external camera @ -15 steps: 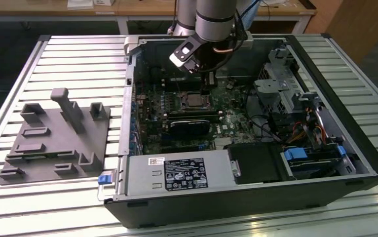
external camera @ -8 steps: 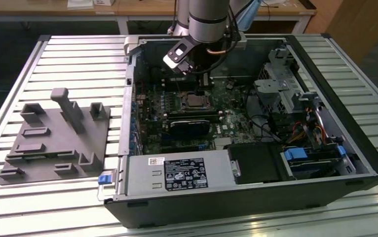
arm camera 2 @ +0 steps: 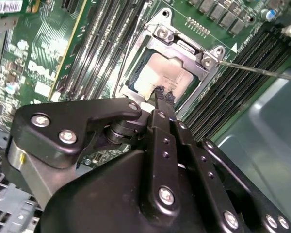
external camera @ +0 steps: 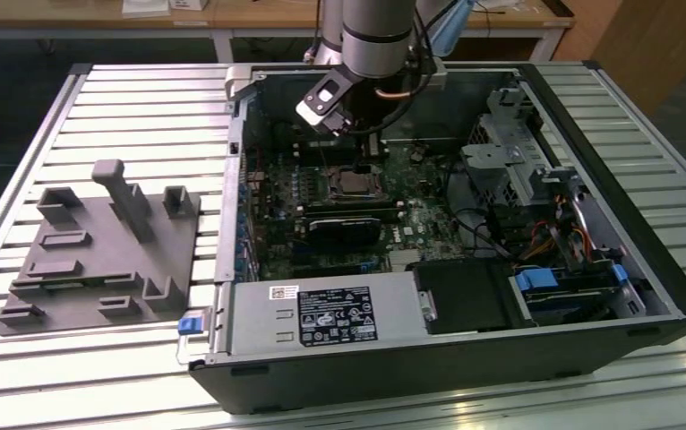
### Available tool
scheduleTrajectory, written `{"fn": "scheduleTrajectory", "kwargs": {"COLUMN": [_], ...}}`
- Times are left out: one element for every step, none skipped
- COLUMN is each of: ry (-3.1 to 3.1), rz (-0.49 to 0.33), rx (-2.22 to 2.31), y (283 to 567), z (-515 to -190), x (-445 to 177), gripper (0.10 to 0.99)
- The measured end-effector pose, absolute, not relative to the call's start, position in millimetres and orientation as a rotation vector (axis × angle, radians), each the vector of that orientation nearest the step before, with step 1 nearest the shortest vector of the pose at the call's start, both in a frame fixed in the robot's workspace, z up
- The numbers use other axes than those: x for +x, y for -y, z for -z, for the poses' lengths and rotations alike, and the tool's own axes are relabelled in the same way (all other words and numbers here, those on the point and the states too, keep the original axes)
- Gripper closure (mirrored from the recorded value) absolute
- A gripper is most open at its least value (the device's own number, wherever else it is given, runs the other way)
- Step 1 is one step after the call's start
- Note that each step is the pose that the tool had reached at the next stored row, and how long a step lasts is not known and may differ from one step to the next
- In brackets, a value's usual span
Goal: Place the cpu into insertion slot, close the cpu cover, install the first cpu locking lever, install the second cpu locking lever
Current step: 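Close the cpu cover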
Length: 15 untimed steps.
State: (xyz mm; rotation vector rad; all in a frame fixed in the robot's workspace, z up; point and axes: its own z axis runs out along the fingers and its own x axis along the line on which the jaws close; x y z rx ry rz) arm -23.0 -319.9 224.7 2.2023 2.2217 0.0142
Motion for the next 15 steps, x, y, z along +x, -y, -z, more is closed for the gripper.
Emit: {"fn": "scheduleTrajectory", "kwargs": {"ry": [-2.242, -2.261, -2.280, -2.299, -2.320, -2.338, -2.357, -2.375, -2.393, -2.410, -2.427, -2.444, -2.463, -2.479, -2.496], "rz": [-0.014, -0.014, -0.014, -0.014, -0.013, -0.013, -0.012, -0.012, -0.011, -0.010, -0.009, -0.007, -0.006, -0.005, -0.003], "rx": [2.182, 2.162, 2.141, 2.121, 2.098, 2.077, 2.055, 2.034, 2.011, 1.990, 1.968, 1.945, 1.921, 1.898, 1.875], "y": [319.9, 319.9, 319.9, 319.9, 319.9, 319.9, 319.9, 319.9, 319.9, 319.9, 319.9, 319.9, 319.9, 319.9, 319.9], "z": [-224.6, -224.5, -224.5, -224.4, -224.3, -224.2, -224.1, -224.1, -224.0, -223.9, -223.9, -223.8, -223.8, -223.7, -223.7], "x": [-23.0, -23.0, -23.0, -23.0, -23.0, -23.0, -23.0, -23.0, -23.0, -23.0, -23.0, -23.0, -23.0, -23.0, -23.0], "gripper": [0.980, 0.980, 0.980, 0.980, 0.980, 0.980, 0.980, 0.980, 0.980, 0.980, 0.980, 0.980, 0.980, 0.980, 0.980]}}
